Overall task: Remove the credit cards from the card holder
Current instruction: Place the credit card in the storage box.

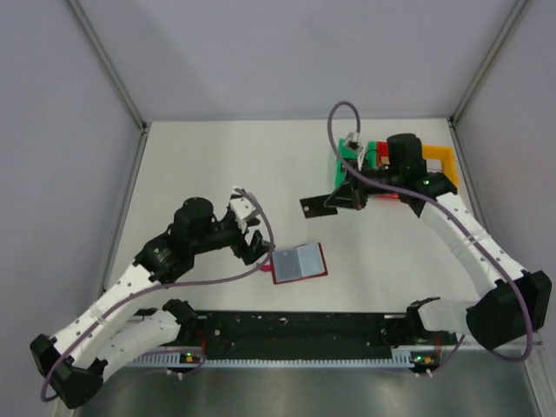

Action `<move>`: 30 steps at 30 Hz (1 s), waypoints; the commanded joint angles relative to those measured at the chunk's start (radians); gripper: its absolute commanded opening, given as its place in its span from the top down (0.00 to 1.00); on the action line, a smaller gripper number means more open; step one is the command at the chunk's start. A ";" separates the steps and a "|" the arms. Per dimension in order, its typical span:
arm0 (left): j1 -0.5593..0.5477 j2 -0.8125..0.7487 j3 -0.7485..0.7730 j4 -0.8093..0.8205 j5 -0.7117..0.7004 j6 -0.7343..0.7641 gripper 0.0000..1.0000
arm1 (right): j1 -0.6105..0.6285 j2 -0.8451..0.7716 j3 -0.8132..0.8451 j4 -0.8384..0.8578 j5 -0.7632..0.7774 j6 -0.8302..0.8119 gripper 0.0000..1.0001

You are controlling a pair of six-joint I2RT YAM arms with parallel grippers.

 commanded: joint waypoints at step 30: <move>0.014 -0.232 -0.309 0.209 -0.499 -0.171 0.14 | -0.417 0.892 0.706 -0.050 0.335 0.341 1.00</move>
